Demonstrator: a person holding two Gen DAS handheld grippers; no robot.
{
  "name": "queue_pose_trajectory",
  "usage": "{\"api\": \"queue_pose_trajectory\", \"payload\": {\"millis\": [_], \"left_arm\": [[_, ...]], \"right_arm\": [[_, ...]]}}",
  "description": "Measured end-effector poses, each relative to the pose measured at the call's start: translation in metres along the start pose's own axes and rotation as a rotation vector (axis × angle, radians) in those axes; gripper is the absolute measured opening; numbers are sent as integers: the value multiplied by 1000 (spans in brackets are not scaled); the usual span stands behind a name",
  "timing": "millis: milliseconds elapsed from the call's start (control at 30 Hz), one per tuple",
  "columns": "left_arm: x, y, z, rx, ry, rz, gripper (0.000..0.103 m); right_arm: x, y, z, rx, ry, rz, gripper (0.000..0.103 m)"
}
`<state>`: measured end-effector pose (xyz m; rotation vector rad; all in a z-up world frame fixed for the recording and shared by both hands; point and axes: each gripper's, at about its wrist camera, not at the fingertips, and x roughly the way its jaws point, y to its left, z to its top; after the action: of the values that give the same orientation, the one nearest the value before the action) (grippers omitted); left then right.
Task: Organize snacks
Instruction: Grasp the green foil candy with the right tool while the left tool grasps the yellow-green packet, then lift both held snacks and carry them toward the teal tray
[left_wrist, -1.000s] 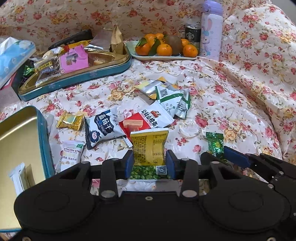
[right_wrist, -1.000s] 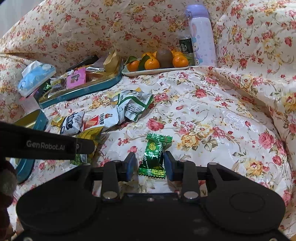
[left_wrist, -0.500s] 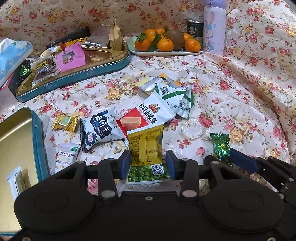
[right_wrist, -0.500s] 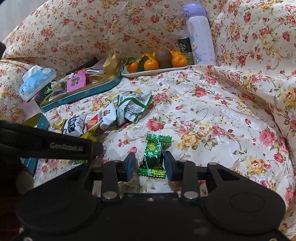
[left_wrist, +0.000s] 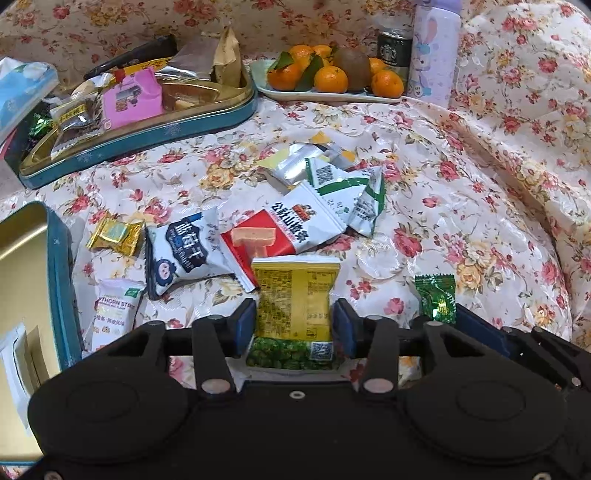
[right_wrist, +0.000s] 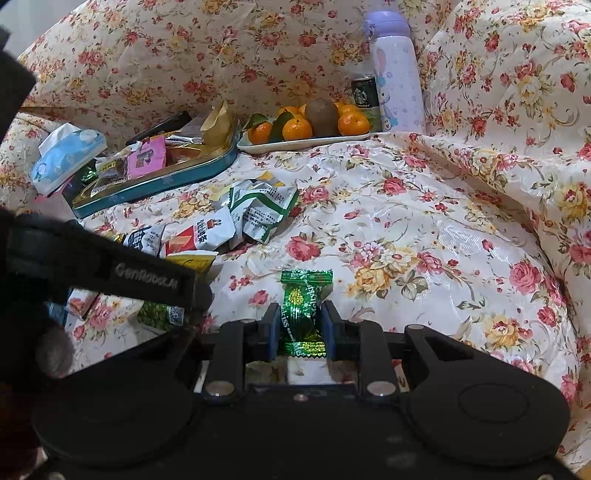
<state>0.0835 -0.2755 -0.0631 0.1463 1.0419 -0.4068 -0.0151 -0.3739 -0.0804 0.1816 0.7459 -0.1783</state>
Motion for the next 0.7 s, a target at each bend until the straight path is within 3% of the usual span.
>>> {"api": "queue_pose_trajectory", "payload": {"millis": [233,400,700], "left_arm": [[1,-4,-5,17,-20,16,56],[-2,5,-4,-17,-14,13,46],[-16,18,-21,-63,9,0,44]], "right_arm": [[2,15,-13,-125,-69,-51,26],[1,13,-11,-99,-64,-43,26],[3,16,-8,-68,-48,-63,26]]}}
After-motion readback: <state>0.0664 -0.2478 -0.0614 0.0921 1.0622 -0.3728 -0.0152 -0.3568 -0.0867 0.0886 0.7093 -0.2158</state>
